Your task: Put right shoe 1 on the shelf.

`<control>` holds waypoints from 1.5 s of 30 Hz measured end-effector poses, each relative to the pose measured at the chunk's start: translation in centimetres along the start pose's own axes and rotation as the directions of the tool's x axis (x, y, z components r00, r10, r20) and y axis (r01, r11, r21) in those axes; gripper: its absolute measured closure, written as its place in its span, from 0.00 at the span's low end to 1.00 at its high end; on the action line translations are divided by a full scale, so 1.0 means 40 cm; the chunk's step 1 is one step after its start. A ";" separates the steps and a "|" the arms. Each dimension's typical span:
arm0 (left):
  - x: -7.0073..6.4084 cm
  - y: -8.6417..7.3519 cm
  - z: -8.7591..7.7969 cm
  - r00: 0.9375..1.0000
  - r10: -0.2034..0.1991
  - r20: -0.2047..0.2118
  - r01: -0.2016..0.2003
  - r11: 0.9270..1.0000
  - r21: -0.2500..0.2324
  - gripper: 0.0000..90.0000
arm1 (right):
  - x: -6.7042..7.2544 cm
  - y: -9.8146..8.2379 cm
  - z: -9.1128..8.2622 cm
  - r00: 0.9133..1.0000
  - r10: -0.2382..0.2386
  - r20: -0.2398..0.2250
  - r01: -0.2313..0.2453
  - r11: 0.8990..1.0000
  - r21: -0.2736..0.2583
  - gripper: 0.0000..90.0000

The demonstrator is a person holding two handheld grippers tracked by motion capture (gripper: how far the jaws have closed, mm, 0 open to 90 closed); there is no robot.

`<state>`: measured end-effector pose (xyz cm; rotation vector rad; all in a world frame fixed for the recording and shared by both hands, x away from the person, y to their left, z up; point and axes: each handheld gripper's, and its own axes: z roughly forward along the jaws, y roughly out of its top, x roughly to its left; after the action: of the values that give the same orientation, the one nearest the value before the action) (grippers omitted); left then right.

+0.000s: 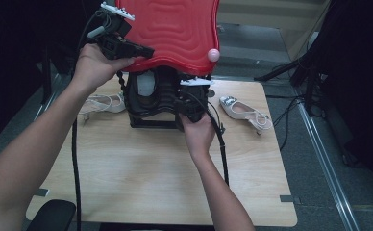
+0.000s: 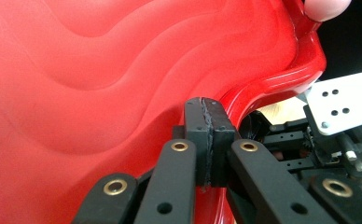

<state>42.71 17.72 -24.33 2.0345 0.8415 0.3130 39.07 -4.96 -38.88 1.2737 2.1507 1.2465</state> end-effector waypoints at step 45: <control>-0.003 -0.001 0.000 1.000 0.003 -0.011 -0.003 1.000 -0.001 1.00 | -0.043 -0.156 -0.139 0.991 -0.005 -0.133 0.018 0.995 0.101 1.00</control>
<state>42.60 17.65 -24.36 2.0346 0.8450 0.3271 33.04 -10.56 -41.17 1.2482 2.3390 1.2642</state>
